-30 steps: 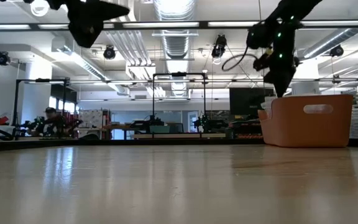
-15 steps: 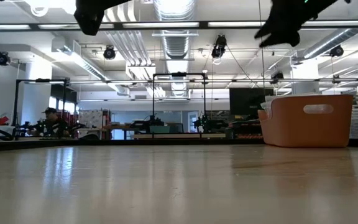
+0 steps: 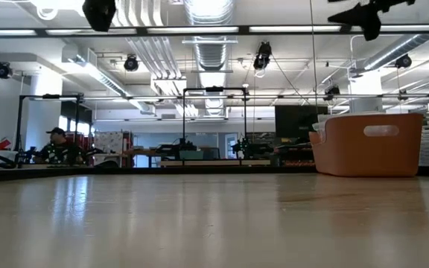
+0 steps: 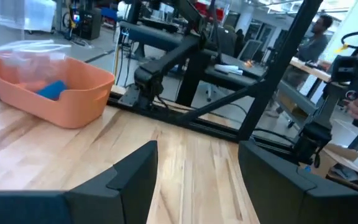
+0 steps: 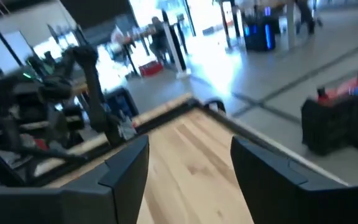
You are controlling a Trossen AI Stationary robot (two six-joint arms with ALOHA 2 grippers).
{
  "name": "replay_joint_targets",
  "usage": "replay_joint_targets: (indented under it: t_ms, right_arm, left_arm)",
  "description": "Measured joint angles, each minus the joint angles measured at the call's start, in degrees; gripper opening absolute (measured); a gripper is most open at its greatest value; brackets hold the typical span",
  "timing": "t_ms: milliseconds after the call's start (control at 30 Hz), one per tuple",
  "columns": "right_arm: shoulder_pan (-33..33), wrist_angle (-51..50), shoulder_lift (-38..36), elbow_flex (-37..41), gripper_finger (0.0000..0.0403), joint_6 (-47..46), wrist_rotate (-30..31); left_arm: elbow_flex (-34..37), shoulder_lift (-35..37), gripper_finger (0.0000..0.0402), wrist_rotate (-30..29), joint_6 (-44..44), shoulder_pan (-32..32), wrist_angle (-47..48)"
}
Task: Roll bandage
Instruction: Return to Home Position
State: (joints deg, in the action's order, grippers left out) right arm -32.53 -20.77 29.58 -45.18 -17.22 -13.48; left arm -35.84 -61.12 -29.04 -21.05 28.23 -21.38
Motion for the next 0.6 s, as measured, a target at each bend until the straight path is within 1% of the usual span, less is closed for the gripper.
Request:
replay_joint_targets:
  t_ms: [100, 167, 233, 300, 367, 467, 600]
  right_arm:
    - [0.00, -0.04, -4.20, 0.28, 0.0224, 1.99, -0.01]
    - [0.02, -0.13, -7.58, 1.75, 0.0229, 3.48, -0.05]
    - [0.02, 0.69, -10.57, 4.33, 0.0232, 2.96, -0.02]
    - [0.02, 2.23, -13.77, 7.96, 0.0235, 0.80, -0.32]
    - [0.04, 4.55, -17.02, 12.34, 0.0237, -1.29, -0.66]
    - [0.07, 11.96, -22.35, 21.63, 0.0240, -4.57, -3.63]
    - [1.64, 30.70, -28.66, 37.00, 0.0243, -11.30, -10.94]
  left_arm:
    - [-0.02, 5.05, 0.0215, 0.58, -0.06, 0.10, 7.99]
    - [-0.02, 8.62, 0.0215, 4.52, -1.71, 0.12, 14.66]
    - [-0.02, 12.12, 0.0215, 10.08, -5.87, 0.18, 19.75]
    - [-0.02, 14.63, 0.0215, 14.26, -9.48, 0.30, 21.42]
    - [-0.02, 16.54, 0.0215, 16.36, -9.12, 0.90, 21.37]
    - [-0.02, 18.78, 0.0215, 16.81, -5.18, 2.37, 20.82]
    - [0.50, 20.66, 0.0215, 15.73, -2.11, 4.85, 20.28]
